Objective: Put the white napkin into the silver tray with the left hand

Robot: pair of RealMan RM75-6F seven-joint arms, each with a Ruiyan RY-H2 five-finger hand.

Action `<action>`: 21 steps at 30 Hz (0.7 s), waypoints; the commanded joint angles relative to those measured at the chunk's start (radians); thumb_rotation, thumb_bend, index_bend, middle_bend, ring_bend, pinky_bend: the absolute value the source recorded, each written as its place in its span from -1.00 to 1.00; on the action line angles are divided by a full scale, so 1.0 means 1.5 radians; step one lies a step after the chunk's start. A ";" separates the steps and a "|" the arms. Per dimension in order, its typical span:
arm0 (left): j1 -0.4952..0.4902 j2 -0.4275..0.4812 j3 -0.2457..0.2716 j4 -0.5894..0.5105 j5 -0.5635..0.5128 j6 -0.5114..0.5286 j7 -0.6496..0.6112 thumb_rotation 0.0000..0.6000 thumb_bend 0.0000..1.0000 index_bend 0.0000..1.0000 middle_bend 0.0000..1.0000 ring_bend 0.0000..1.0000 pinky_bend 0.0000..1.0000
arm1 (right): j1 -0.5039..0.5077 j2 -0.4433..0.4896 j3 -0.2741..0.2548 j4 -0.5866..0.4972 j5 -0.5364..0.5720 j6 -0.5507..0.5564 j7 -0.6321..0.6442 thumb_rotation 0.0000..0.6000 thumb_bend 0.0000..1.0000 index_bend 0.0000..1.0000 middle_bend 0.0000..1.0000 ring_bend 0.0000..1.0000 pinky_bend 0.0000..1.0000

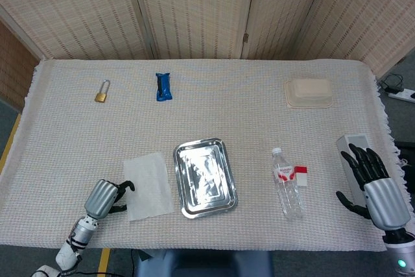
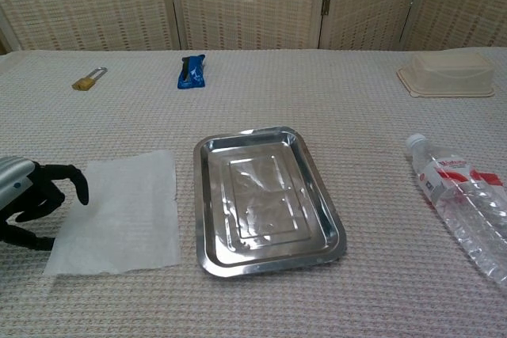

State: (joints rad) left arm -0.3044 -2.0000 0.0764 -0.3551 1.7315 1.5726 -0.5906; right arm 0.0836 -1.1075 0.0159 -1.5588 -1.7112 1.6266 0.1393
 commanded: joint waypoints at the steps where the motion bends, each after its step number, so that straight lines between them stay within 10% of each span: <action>1: -0.001 -0.014 0.005 0.018 -0.003 0.000 -0.023 1.00 -0.19 0.17 1.00 1.00 1.00 | -0.002 0.002 0.000 -0.002 0.001 0.002 0.001 1.00 -0.37 -1.00 -1.00 -1.00 -1.00; 7: -0.001 -0.029 0.007 0.053 -0.006 0.025 -0.058 1.00 0.28 0.23 1.00 1.00 1.00 | -0.005 0.004 -0.002 -0.006 0.002 0.002 -0.004 1.00 -0.37 -1.00 -1.00 -1.00 -1.00; 21: -0.014 -0.014 -0.029 0.042 -0.041 0.121 -0.050 1.00 0.36 0.26 1.00 1.00 1.00 | -0.001 0.001 -0.005 -0.010 0.000 -0.013 -0.012 1.00 -0.37 -1.00 -1.00 -1.00 -1.00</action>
State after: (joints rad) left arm -0.3182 -2.0291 0.0503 -0.2755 1.6858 1.7350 -0.6622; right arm 0.0823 -1.1053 0.0079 -1.5733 -1.7105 1.6074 0.1215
